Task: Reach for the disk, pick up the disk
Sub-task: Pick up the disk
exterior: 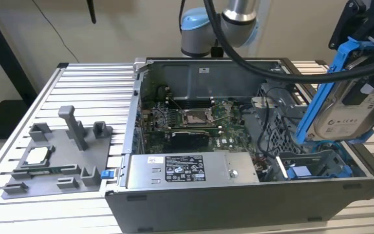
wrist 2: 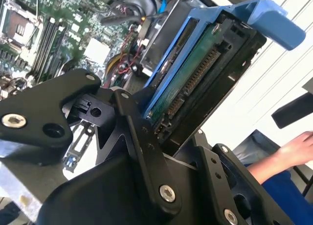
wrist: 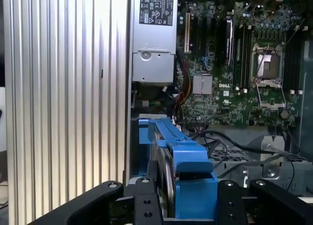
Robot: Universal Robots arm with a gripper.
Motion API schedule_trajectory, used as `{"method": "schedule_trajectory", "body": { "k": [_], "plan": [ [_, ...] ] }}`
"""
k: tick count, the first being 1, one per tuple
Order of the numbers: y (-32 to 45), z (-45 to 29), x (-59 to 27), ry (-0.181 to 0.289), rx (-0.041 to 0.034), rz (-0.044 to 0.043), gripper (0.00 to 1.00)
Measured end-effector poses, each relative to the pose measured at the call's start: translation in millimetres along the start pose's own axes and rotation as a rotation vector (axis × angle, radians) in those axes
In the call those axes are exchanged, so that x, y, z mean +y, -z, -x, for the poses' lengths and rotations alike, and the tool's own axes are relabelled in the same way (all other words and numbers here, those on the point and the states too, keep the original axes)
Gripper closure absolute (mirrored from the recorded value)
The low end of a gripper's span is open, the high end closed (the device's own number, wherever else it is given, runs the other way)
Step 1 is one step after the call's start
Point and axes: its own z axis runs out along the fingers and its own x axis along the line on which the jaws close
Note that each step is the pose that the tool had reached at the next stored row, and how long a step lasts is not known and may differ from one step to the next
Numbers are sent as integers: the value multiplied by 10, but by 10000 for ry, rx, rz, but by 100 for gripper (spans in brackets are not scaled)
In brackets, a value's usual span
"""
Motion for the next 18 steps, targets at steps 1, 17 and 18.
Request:
{"method": "schedule_trajectory", "body": {
  "k": [1, 17, 18],
  "plan": [
    [-2, -5, -28, 0, 0, 0, 100],
    [-131, -49, -117, -531, -448, -26, 100],
    [-140, -57, -123, -531, -465, -25, 100]
  ]
}}
